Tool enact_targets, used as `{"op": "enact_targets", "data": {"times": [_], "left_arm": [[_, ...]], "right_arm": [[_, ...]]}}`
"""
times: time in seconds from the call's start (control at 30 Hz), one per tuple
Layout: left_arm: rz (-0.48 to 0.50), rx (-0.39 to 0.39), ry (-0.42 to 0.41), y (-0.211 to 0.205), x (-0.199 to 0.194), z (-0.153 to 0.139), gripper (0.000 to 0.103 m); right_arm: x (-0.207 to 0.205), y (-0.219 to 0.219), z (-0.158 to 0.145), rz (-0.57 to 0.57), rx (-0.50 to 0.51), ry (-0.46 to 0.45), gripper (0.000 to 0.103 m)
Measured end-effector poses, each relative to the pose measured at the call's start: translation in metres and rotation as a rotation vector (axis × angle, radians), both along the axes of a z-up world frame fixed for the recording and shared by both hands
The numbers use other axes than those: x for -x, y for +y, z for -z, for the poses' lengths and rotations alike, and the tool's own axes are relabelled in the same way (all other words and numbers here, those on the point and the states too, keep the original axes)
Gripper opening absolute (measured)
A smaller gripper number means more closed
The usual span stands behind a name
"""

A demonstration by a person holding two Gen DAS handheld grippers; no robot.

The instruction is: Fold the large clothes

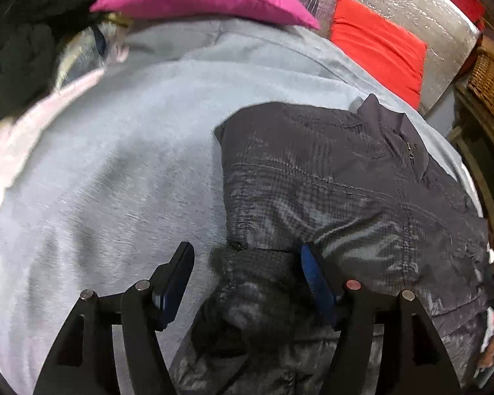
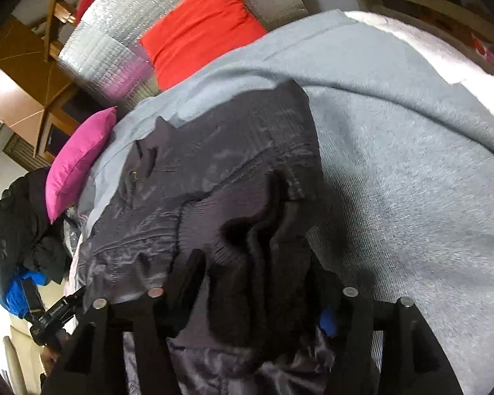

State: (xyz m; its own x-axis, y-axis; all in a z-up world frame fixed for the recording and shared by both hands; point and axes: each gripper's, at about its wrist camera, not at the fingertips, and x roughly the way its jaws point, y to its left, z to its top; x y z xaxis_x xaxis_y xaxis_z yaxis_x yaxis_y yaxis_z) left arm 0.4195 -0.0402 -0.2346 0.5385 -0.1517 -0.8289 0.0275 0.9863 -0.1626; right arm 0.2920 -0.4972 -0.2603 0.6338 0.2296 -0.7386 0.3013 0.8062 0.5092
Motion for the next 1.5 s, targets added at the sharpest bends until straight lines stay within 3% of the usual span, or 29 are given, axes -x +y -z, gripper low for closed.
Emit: {"op": "enact_targets", "data": {"times": [0.17, 0.43, 0.67, 0.97, 1.07, 1.2, 1.37, 1.5], "left_arm": [[0.035, -0.046, -0.076, -0.001, 0.027, -0.019, 0.068], [0.029, -0.05, -0.098, 0.033, 0.074, -0.028, 0.069], [0.018, -0.048, -0.092, 0.058, 0.153, -0.004, 0.069], [0.036, -0.009, -0.054, 0.07, 0.252, 0.013, 0.069], [0.039, -0.002, -0.021, 0.073, 0.277, 0.017, 0.072], [0.041, 0.068, 0.1, 0.076, 0.3, 0.035, 0.078], [0.07, 0.115, 0.207, 0.067, 0.304, 0.055, 0.081], [0.099, 0.134, 0.261, 0.059, 0.302, 0.072, 0.083]], "right_arm": [[0.025, -0.008, -0.015, 0.027, -0.003, -0.036, 0.065], [0.085, -0.019, -0.036, 0.057, -0.005, -0.109, 0.067], [0.154, -0.025, -0.033, 0.125, -0.081, -0.151, 0.067], [0.232, -0.01, -0.034, 0.13, -0.14, -0.199, 0.067], [0.253, 0.002, -0.034, 0.096, -0.156, -0.187, 0.068], [0.278, 0.018, -0.029, 0.025, -0.165, -0.137, 0.076], [0.303, 0.035, -0.008, -0.043, -0.097, 0.014, 0.076], [0.307, 0.036, 0.015, -0.011, -0.085, 0.109, 0.076]]}}
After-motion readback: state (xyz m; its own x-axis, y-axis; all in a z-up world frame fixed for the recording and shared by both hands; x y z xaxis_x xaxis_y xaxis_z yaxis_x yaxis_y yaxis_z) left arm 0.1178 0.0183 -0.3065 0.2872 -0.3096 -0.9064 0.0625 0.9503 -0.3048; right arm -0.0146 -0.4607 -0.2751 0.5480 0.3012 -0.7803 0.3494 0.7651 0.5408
